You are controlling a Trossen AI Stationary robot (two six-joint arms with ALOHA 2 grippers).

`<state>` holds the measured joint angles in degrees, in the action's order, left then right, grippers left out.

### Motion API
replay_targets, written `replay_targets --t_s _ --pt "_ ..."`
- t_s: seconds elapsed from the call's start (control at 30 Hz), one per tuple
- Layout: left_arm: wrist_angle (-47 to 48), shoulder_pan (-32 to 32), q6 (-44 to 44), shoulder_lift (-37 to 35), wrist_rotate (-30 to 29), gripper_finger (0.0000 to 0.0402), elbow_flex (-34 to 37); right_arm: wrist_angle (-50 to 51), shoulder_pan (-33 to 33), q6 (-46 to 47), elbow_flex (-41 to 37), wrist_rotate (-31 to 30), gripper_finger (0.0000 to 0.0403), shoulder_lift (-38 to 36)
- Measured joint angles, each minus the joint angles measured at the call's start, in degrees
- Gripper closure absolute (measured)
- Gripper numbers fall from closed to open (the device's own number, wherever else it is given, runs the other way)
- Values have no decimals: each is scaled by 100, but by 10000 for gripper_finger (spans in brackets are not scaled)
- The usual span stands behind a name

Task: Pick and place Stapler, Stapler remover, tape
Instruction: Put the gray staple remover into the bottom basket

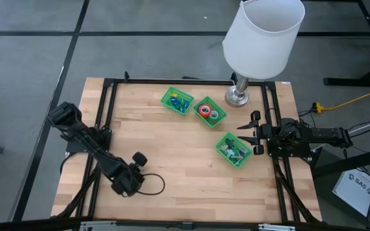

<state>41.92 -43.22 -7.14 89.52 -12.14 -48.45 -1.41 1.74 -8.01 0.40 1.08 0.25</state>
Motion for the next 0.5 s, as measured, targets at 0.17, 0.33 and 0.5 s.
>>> replay_targets --t_s 0.17,0.33,0.5 --pt "-222 373 -100 2 -12 379 -108 0 0 0 -2 0 224 -2" --pt "-974 897 182 2 28 379 -175 0 -2 0 0 0 224 -1" --pt "-2053 1570 704 2 37 379 -185 0 -2 0 0 0 224 -2"
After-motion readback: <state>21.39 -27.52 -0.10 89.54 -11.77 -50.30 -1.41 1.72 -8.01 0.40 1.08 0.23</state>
